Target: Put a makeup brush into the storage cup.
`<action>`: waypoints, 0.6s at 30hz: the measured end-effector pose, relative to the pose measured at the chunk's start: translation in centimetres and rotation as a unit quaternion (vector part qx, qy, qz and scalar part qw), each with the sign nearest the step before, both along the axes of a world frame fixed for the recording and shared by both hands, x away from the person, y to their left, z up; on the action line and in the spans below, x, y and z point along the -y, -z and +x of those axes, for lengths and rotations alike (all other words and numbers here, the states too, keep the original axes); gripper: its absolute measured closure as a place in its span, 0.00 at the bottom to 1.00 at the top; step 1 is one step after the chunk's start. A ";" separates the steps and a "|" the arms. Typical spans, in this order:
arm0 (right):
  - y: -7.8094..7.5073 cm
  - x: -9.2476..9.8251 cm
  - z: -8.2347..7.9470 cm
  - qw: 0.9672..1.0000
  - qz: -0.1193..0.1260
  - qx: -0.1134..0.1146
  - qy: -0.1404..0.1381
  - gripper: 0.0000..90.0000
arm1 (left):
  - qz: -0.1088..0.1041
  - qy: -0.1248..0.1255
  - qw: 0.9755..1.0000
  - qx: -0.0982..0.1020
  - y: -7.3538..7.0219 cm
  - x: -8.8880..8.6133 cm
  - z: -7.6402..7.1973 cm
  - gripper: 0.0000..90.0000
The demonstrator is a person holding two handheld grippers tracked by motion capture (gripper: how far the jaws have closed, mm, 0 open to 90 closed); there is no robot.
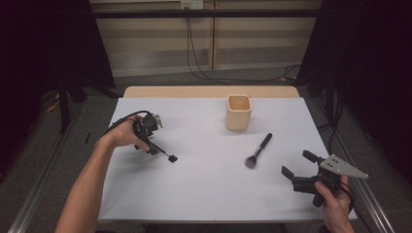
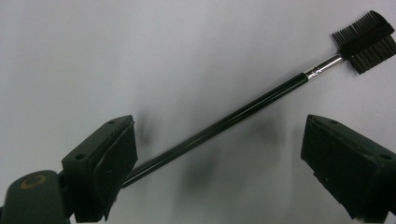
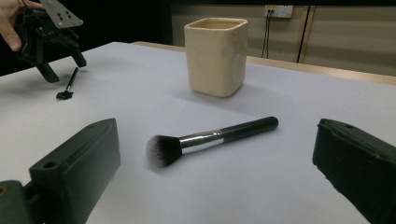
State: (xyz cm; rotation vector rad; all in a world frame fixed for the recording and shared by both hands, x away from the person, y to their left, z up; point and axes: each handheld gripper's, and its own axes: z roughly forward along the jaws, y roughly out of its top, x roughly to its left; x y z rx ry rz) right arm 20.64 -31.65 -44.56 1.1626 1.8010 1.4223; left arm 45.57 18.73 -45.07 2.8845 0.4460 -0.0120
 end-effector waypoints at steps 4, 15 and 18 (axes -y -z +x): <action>0.0 0.0 -0.1 1.000 -0.001 0.000 -0.001 0.00 | 0.013 0.005 1.000 -0.005 0.4 0.3 0.2 0.17; 0.0 0.0 -0.1 1.000 -0.001 0.001 0.000 0.00 | 0.026 0.002 1.000 -0.011 -0.1 0.3 0.3 0.38; 0.0 0.0 -0.1 1.000 -0.002 -0.001 0.000 0.01 | 0.030 0.003 0.999 -0.014 -0.4 0.2 0.5 0.56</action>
